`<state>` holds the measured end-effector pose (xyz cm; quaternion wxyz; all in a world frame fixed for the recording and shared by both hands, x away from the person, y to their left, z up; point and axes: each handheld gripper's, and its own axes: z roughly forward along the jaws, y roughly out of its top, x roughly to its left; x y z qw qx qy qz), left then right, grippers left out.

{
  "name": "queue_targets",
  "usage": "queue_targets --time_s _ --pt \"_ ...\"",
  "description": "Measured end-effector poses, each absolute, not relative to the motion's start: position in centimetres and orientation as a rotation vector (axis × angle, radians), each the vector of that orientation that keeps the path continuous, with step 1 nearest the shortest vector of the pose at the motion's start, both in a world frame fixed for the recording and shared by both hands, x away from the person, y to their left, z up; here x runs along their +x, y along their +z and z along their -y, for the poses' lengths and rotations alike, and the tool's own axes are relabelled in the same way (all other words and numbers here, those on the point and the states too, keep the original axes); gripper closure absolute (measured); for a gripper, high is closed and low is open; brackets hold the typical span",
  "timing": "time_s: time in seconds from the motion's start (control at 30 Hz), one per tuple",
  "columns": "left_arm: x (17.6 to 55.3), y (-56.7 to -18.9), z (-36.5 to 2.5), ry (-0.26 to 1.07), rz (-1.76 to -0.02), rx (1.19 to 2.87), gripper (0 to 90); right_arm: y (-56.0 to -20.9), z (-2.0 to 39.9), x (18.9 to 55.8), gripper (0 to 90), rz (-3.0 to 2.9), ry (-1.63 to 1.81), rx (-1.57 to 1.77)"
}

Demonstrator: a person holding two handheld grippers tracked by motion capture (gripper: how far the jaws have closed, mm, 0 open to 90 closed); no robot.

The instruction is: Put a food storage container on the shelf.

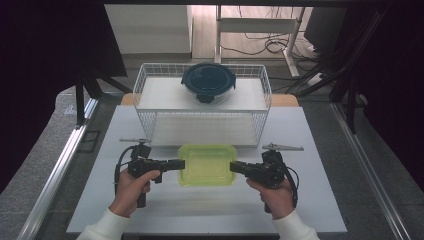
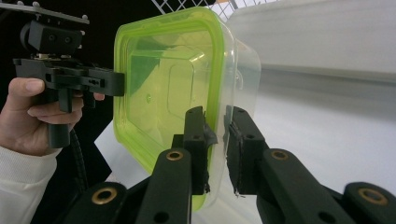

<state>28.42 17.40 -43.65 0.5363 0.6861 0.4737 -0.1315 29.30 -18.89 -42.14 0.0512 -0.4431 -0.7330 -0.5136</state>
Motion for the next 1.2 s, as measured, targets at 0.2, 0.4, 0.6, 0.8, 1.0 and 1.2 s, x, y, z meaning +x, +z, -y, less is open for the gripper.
queue_targets --time_s 0.2,0.4,0.6,0.8,1.0,1.2 --pt "28.6 -42.8 -17.6 -0.297 -1.129 1.627 76.5 -41.4 18.7 29.8 78.0 2.232 -1.574 -1.335" --pt "28.8 -42.0 -17.9 -0.288 -1.116 1.619 76.5 -40.6 18.4 30.2 78.0 2.237 -1.588 -1.324" --pt "29.0 -40.9 -18.1 -0.271 -1.107 1.611 76.5 -39.4 18.2 30.4 78.0 2.247 -1.602 -1.309" --pt "29.3 -39.8 -18.4 -0.257 -1.093 1.605 76.6 -38.4 18.0 30.6 77.9 2.236 -1.631 -1.296" --pt "29.5 -38.5 -18.4 -0.235 -1.079 1.605 76.5 -37.4 18.0 31.0 78.0 2.250 -1.653 -1.283" --pt "29.4 -36.9 -18.6 -0.210 -1.046 1.605 76.6 -35.7 17.8 30.6 77.9 2.257 -1.695 -1.266"
